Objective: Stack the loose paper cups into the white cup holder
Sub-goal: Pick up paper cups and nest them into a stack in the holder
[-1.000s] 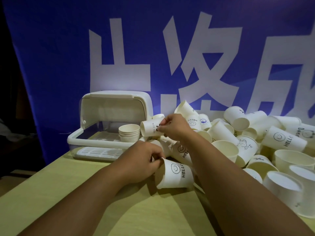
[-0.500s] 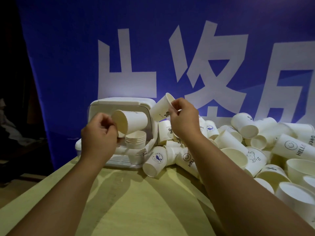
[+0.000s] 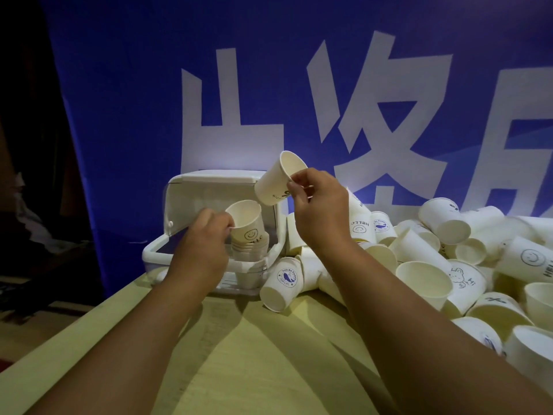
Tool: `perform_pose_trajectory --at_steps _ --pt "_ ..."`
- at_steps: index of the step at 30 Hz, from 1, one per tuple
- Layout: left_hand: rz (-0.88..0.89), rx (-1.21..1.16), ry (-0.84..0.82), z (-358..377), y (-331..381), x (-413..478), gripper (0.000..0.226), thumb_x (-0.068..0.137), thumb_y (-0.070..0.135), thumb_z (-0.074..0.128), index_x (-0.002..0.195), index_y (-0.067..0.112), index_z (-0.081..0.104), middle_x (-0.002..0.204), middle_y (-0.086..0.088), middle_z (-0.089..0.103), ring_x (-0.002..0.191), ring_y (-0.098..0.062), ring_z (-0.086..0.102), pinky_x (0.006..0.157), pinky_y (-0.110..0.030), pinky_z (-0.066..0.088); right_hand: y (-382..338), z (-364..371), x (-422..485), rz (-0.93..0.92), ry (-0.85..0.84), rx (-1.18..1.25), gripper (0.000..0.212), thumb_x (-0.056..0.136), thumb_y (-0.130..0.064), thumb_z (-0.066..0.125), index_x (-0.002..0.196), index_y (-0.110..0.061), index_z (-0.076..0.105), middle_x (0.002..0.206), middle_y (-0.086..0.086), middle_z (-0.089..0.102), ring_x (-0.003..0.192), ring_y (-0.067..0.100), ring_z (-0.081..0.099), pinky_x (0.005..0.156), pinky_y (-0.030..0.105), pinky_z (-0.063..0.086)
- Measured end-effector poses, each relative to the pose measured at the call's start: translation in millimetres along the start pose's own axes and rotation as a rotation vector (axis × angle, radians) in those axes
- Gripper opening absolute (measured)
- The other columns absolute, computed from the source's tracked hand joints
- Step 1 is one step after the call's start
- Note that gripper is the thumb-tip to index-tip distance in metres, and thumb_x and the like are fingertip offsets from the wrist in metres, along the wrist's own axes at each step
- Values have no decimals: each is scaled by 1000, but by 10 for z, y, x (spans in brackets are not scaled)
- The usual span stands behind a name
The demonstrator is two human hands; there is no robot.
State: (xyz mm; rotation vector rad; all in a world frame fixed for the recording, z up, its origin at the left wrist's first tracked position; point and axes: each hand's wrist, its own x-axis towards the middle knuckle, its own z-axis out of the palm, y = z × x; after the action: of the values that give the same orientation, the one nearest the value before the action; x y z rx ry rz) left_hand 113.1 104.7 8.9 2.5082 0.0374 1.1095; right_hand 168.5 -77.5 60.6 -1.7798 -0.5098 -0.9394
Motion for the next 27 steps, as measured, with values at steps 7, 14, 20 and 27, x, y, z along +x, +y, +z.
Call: perform_pose_trajectory --at_steps 7,14,20,27 --pt "49 165 -166 90 9 19 34 95 9 61 120 30 53 119 6 44 111 -18 46 97 -37 51 -73 91 -86 -134 -126 -112 12 96 -22 64 104 -18 72 102 -1 64 94 14 54 77 25 44" --pt "-112 -16 -194 153 -76 -17 22 103 24 50 120 34 41 115 7 61 104 -16 62 87 -43 57 -14 201 -205 -224 -389 -360 18 95 -7 62 103 -16 74 100 4 65 94 20 55 76 31 49" --pt "-65 30 -186 148 -76 -51 86 100 15 57 148 52 -5 120 -1 62 91 -18 65 78 -47 61 -8 229 -306 -155 -458 -354 22 97 -10 61 116 -13 72 112 4 47 103 21 54 82 22 36" --pt "-15 4 -132 139 -77 -48 79 103 20 53 148 57 -1 139 0 57 110 -22 61 87 -52 58 -34 214 -293 -142 -522 -372 27 96 -4 61 120 -12 70 116 8 50 105 22 54 82 19 33"
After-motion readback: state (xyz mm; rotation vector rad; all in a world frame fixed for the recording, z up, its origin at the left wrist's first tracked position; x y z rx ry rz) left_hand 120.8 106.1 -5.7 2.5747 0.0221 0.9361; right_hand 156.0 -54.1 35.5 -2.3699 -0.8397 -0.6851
